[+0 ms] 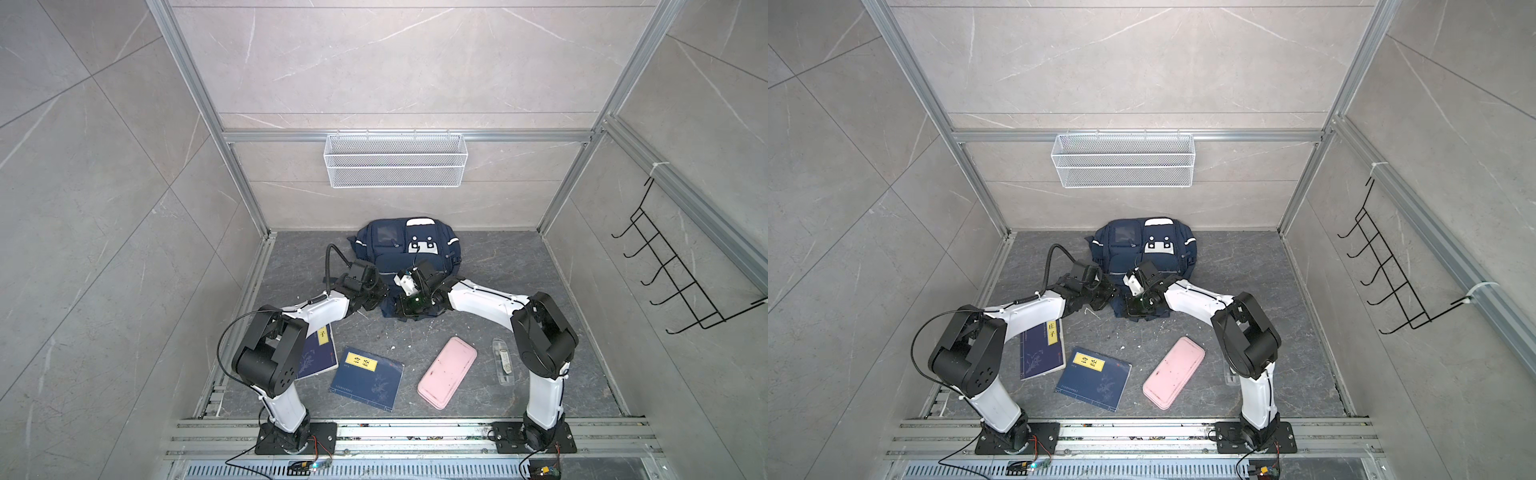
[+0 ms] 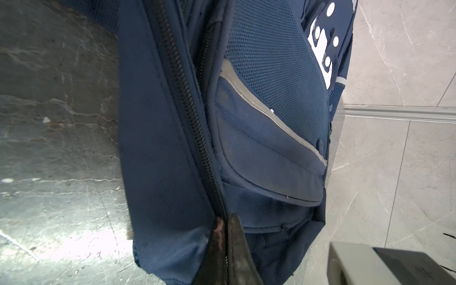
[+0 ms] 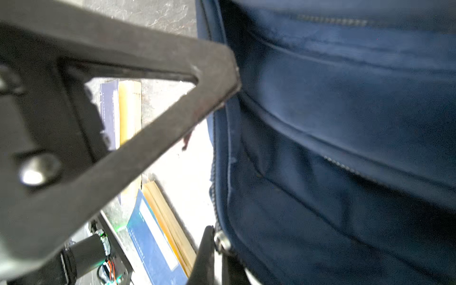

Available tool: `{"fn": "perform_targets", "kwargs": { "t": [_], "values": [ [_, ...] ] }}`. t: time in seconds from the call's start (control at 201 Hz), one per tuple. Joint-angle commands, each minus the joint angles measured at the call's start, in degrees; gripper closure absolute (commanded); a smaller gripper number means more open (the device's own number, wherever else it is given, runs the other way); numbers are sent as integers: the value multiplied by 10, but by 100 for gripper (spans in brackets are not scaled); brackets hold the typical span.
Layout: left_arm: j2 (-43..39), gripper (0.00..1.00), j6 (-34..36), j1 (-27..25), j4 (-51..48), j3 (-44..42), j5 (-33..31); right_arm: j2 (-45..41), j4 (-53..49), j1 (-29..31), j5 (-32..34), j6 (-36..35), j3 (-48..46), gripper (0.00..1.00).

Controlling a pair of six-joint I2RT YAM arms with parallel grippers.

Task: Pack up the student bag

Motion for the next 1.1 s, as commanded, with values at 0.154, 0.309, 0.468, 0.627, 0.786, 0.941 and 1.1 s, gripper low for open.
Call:
{"fn": "perform_targets", "kwargs": {
  "t": [0.154, 0.309, 0.468, 0.627, 0.786, 0.941, 1.1],
  "values": [
    [-48, 71, 59, 19, -40, -5, 15, -45, 60, -18, 19, 19, -90, 100],
    [-78, 68, 108, 50, -83, -12, -29, -75, 54, -46, 14, 2, -123, 100],
    [-65, 68, 150, 85, -126, 26, -29, -112, 29, -75, 16, -21, -155, 100],
    [-16, 63, 174, 104, -139, 76, -5, -163, 13, -107, 22, -35, -200, 100],
    [63, 54, 207, 104, -161, 161, 48, -203, 6, -133, 22, -41, -239, 100],
    [136, 49, 234, 104, -211, 241, 64, -210, 0, -136, 22, -46, -250, 100],
    [176, 46, 255, 102, -248, 284, 38, -220, -6, -140, 23, -49, -248, 100]
  ]
}}
